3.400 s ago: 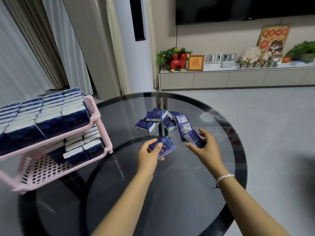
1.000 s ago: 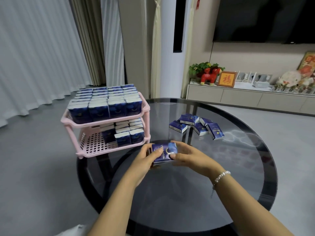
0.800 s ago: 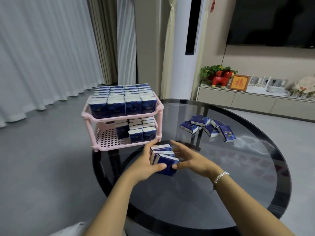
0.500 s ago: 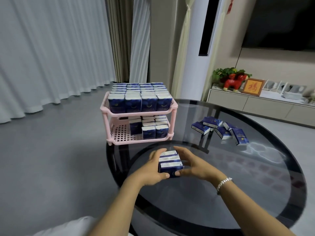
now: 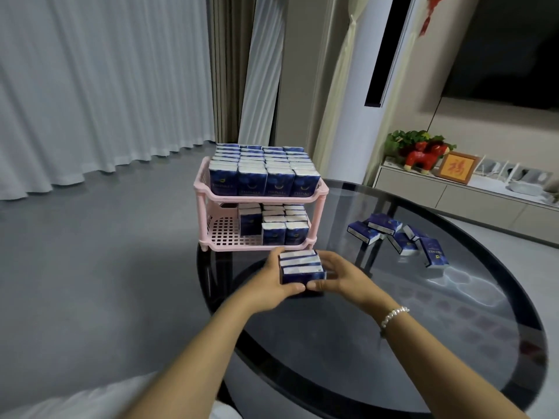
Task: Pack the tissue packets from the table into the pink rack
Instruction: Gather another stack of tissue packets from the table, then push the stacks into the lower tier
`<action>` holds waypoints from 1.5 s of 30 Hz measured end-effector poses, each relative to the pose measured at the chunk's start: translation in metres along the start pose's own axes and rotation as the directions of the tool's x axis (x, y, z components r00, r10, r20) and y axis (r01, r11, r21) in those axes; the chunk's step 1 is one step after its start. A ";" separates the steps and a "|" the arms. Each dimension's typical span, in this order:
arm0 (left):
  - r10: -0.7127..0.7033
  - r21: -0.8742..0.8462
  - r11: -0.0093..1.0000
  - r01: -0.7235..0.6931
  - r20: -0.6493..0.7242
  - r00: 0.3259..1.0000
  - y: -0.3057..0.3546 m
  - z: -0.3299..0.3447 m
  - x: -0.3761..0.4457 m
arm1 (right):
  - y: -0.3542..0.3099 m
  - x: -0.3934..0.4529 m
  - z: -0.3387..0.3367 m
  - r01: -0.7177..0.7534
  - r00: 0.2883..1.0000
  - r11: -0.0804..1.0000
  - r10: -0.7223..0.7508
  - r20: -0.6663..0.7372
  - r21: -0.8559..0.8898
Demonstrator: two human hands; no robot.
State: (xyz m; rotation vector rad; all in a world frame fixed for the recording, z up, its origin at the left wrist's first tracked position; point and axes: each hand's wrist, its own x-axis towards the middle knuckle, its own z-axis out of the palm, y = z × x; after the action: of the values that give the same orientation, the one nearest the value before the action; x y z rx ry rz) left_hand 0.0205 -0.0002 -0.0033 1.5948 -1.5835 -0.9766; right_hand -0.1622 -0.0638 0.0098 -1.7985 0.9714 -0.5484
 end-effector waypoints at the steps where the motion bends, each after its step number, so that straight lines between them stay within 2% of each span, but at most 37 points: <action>1: 0.004 -0.025 1.000 -0.004 -0.014 1.000 0.000 -0.009 0.000 | -0.009 0.003 0.002 0.019 1.000 1.000 -0.019 0.020 0.020; 5: 0.027 -0.089 0.995 -0.038 -0.123 0.992 -0.009 -0.040 -0.001 | -0.036 0.028 0.013 0.099 0.991 0.991 -0.106 0.083 0.085; 12: 0.012 0.111 0.994 0.019 -0.269 0.963 -0.039 -0.074 0.014 | -0.058 0.084 0.039 0.175 0.984 0.952 -0.164 0.063 -0.251; 14: 0.003 0.177 0.983 0.048 -0.280 0.960 -0.046 -0.079 0.020 | -0.058 0.097 0.046 0.189 0.982 0.922 -0.187 0.040 -0.338; 19: 0.083 0.333 0.943 0.020 -0.293 0.953 -0.056 -0.085 0.041 | -0.051 0.123 0.056 0.202 0.971 0.866 -0.237 -0.021 -0.458; 25: 0.003 0.404 0.907 0.118 -0.287 0.958 -0.061 -0.093 0.067 | -0.057 0.147 0.053 0.306 0.937 0.761 -0.346 0.041 -0.571; 29: -0.062 0.420 0.889 0.181 -0.282 0.957 -0.066 -0.095 0.081 | -0.055 0.166 0.057 0.310 0.936 0.715 -0.346 0.069 -0.626; 33: -0.075 0.397 0.896 0.198 -0.304 0.950 -0.064 -0.090 0.089 | -0.055 0.176 0.057 0.273 0.953 0.726 -0.295 0.072 -0.632; 37: -0.064 0.458 0.859 0.228 -0.346 0.936 -0.063 -0.088 0.094 | -0.051 0.180 0.056 0.237 0.964 0.725 -0.258 0.064 -0.647; 41: -0.083 0.509 0.828 0.236 -0.305 0.949 -0.064 -0.086 0.096 | -0.043 0.181 0.056 0.221 0.958 0.578 -0.280 0.063 -0.786; 45: -0.072 0.495 0.844 0.207 -0.278 0.958 -0.061 -0.090 0.094 | -0.037 0.178 0.053 0.244 0.946 0.453 -0.306 0.108 -0.858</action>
State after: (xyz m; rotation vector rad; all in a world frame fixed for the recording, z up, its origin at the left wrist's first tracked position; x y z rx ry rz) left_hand 0.1271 -0.0962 -0.0172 2.1336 -1.6517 -0.3936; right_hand -0.0072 -0.1727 0.0114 -2.9282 1.0955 -0.2998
